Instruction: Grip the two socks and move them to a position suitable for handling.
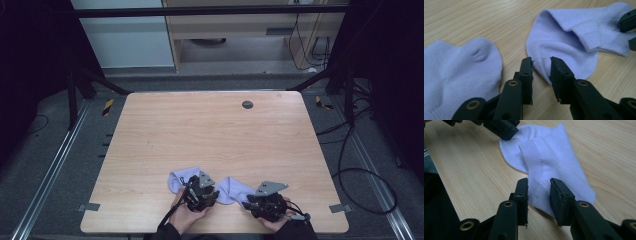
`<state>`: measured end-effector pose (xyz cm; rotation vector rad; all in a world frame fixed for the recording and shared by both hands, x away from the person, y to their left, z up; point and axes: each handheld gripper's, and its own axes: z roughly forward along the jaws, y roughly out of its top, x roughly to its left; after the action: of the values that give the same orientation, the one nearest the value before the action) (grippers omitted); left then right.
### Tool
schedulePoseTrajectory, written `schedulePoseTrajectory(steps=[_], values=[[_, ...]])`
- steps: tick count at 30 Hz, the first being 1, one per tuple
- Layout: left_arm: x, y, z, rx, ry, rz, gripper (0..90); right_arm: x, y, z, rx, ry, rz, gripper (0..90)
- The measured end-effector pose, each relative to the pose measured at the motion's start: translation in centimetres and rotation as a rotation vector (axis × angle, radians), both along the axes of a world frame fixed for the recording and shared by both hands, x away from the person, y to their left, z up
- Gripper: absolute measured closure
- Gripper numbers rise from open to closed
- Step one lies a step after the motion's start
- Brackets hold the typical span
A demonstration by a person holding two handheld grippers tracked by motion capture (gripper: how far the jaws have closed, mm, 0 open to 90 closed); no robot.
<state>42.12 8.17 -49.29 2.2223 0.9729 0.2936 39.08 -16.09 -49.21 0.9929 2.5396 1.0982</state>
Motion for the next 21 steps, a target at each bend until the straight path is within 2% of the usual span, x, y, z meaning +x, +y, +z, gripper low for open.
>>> schedulePoseTrajectory(steps=[9,11,17,21], values=[[-0.08,-0.19,-0.04,-0.006,0.008,-0.014,84.2,0.15,0.09,-0.30,-0.016,0.018,0.013,79.6],[-0.12,-0.23,-0.02,-0.004,0.006,-0.017,85.9,0.16,0.13,-0.27,-0.014,0.031,0.016,85.1],[-0.14,-0.21,0.00,-0.002,0.003,-0.024,87.1,0.18,0.08,-0.08,-0.008,0.043,0.023,87.2],[-0.16,-0.23,0.00,-0.002,0.002,-0.026,87.2,0.10,-0.14,0.43,0.025,0.029,0.018,87.5]])
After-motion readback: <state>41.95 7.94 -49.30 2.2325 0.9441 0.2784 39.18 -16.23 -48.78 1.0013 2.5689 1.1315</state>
